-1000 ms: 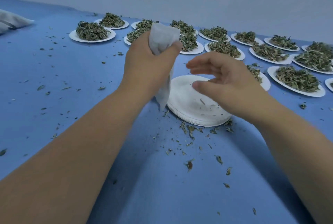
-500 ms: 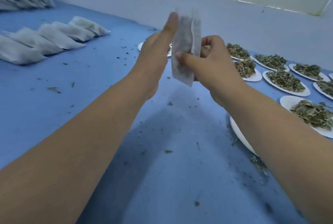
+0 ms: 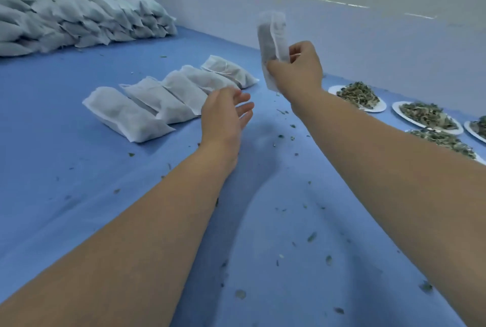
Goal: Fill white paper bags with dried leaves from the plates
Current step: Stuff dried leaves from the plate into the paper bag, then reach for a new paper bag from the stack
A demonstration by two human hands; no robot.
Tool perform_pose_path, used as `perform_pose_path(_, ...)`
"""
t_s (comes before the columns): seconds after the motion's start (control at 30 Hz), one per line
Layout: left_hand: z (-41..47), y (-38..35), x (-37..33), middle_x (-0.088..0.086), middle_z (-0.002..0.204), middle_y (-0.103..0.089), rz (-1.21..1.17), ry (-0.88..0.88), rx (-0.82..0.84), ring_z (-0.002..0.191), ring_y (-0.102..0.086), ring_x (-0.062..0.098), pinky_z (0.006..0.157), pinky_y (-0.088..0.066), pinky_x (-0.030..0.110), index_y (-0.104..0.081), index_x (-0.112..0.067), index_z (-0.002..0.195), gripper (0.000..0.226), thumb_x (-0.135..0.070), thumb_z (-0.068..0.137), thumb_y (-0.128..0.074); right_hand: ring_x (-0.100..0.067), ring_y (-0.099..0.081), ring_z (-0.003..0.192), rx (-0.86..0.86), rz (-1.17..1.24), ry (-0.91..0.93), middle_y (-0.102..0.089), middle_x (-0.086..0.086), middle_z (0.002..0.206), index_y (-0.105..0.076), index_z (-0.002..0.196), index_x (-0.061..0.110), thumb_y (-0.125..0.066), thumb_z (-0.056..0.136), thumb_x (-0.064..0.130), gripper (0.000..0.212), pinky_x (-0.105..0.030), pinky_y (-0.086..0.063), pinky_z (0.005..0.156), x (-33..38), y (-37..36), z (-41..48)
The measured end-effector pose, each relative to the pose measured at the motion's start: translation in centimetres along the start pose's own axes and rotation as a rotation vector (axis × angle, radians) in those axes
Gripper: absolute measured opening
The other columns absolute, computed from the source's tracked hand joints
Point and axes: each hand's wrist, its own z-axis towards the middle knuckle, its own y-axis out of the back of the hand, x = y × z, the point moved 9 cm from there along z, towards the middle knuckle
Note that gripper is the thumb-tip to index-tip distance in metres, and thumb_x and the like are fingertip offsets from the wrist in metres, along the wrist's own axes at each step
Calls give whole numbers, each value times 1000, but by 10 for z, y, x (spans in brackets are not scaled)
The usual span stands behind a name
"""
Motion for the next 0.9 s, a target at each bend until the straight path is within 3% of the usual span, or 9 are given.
perform_pose_path(0.17,10,-6,15,13,113,-72,-221,148,81,105,-72,27,95,-57,37,-64,-6,105,28,-30,100,-51,-13,-52,68,-33,-201,51,-52,10,79,-43,94,22,-63,85,32,24,-27,-39,54,-24,-57,80)
perform_pose_path(0.23,12,-6,20,14,113,-72,-244,175,84,104,-72,27,95,-57,38,-64,-4,107,30,-31,101,-51,-19,-53,75,14,-314,52,-53,7,83,-44,97,20,-65,87,32,26,-30,-39,61,-37,-81,103)
perform_pose_path(0.33,15,-7,23,14,114,-72,-224,186,90,104,-72,26,96,-56,37,-64,-5,104,29,-31,101,-52,-22,-51,87,91,-405,-13,-56,-1,101,-51,109,17,-61,87,25,26,-30,-39,72,-62,-108,117)
perform_pose_path(0.43,16,-7,22,15,115,-71,-220,181,88,105,-72,26,96,-56,38,-63,-5,102,28,-30,101,-52,-20,-51,94,147,-390,-56,-58,-3,117,-52,121,16,-62,87,32,39,-28,-39,75,-74,-116,117)
perform_pose_path(0.53,15,-9,21,15,115,-71,-175,174,101,107,-71,27,97,-55,38,-63,-5,102,28,-30,101,-51,-16,-54,96,161,-314,-56,-57,2,115,-53,127,19,-60,79,41,53,-21,-36,64,-69,-100,107)
perform_pose_path(0.67,7,-16,17,14,116,-71,-48,124,140,106,-70,26,95,-56,37,-63,-7,98,26,-29,102,-49,-3,-54,81,166,-299,-1,-56,14,92,-58,119,22,-61,85,33,37,-18,-37,58,-56,-48,82)
perform_pose_path(0.9,-14,-43,19,10,115,-71,348,-73,275,106,-70,21,96,-57,37,-66,-13,94,11,-22,95,-59,-14,-58,92,210,-413,57,-59,3,113,-58,111,24,-60,85,20,26,-23,-44,65,-38,71,20)
